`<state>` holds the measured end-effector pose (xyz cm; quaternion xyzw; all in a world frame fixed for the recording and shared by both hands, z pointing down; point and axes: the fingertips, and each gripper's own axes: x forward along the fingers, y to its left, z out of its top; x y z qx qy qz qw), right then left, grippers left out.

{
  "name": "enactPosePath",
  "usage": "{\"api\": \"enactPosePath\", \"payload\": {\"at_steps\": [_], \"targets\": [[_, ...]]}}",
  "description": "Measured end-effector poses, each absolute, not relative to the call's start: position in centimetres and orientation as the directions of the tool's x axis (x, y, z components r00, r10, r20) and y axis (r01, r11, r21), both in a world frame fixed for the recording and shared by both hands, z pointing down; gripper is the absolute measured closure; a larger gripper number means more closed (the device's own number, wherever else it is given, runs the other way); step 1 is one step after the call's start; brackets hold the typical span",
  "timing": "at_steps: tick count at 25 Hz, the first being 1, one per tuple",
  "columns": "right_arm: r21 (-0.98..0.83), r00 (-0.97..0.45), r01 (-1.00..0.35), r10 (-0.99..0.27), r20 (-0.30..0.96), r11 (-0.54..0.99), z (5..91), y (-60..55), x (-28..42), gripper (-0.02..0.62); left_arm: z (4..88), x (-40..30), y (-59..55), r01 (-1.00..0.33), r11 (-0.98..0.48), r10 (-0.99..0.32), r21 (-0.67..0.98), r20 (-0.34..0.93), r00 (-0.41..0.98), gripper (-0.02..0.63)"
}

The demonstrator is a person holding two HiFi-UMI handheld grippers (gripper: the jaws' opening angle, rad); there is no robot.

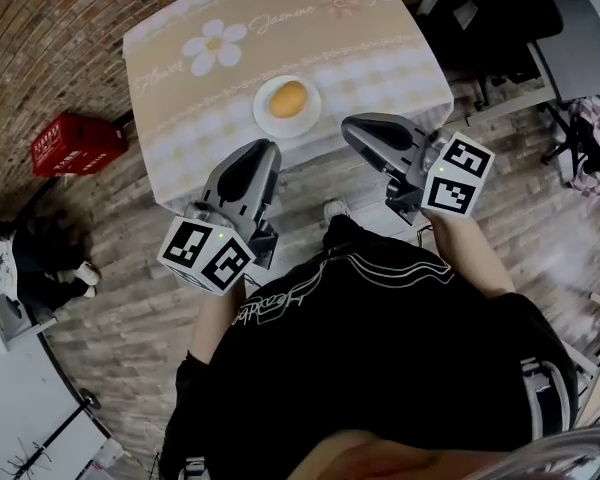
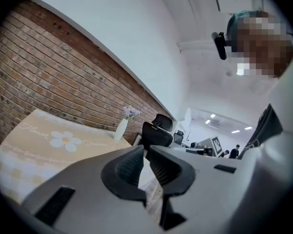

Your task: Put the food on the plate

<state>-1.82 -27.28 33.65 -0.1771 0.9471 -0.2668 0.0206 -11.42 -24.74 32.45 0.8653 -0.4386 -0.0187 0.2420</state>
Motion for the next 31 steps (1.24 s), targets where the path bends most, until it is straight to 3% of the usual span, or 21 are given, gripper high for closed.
{"api": "enactPosePath", "payload": {"at_steps": [4, 31], "targets": [[-0.491, -0.938, -0.322, -0.344, 0.047, 0.809, 32.9, -25.7, -2.0, 0.598, 32.3, -10.9, -23.3, -0.758, -0.518, -0.758, 0.396, 0.199, 0.621, 0.592], [-0.474, -0.934, -0.339, -0.353, 0.062, 0.813, 32.3, -25.2, -0.7, 0.598, 31.8, -8.7, -23.2, -0.745, -0.552, -0.726, 0.375, 0.224, 0.650, 0.595]]}}
